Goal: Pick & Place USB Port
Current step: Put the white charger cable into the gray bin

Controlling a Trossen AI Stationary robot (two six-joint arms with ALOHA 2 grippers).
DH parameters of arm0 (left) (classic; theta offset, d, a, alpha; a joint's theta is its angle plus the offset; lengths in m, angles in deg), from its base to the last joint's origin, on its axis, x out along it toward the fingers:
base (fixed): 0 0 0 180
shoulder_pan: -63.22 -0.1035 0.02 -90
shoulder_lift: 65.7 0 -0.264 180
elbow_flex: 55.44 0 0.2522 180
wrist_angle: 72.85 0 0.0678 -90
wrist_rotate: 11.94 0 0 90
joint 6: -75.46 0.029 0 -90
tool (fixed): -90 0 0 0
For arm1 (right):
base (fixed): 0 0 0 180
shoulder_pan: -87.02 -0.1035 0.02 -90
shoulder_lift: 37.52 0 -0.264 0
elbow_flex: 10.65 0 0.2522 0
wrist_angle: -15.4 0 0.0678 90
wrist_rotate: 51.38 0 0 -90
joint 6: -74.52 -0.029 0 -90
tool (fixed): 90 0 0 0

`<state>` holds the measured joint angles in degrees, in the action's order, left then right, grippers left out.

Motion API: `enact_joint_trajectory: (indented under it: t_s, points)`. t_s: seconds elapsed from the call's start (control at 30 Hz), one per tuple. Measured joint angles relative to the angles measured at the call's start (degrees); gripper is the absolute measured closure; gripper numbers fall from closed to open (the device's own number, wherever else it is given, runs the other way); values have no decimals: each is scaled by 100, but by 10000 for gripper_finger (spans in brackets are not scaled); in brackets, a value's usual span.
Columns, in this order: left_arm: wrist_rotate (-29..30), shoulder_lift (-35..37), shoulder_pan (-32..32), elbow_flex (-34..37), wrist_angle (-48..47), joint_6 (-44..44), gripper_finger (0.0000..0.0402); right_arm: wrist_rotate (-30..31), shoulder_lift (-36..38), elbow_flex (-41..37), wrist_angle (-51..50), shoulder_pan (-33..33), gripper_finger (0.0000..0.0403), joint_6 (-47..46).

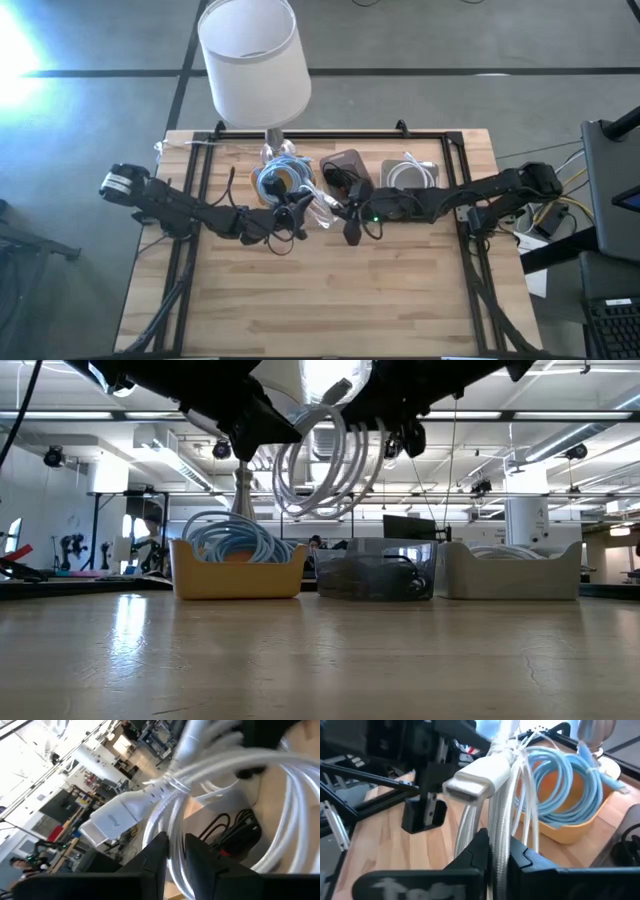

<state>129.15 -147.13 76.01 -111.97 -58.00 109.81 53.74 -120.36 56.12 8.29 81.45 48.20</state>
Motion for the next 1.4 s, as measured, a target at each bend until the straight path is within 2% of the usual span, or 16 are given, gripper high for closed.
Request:
enact_joint_trajectory:
  t_s: [0.2, 0.43, 0.63, 0.8, 0.9, 1.0, 1.4]
  points:
    - [-112, 4, -25, -20, 12, -53, 325, -9, 717, 0, -881, 40, 388, -176]
    - [-98, 2, -244, -79, 20, -86, 278, -10, 1557, 7, -2558, 216, 389, -763]
    - [-86, 2, -465, -64, -97, -147, 249, -170, 2569, 4, -4161, 566, 389, -1350]
    - [-85, 2, -606, -51, -97, -170, 251, -212, 3355, 4, -4873, 1027, 389, -1227]
    - [-85, 2, -666, -41, -108, -179, 252, -287, 3631, -59, -5115, 1312, 389, -1075]
    - [-85, 2, -723, -35, -121, -179, 252, -626, 3771, -224, -5112, 1584, 389, -956]
    - [-85, 2, -845, -33, -122, -181, 252, -1195, 3773, -839, -5078, 2753, 390, -320]
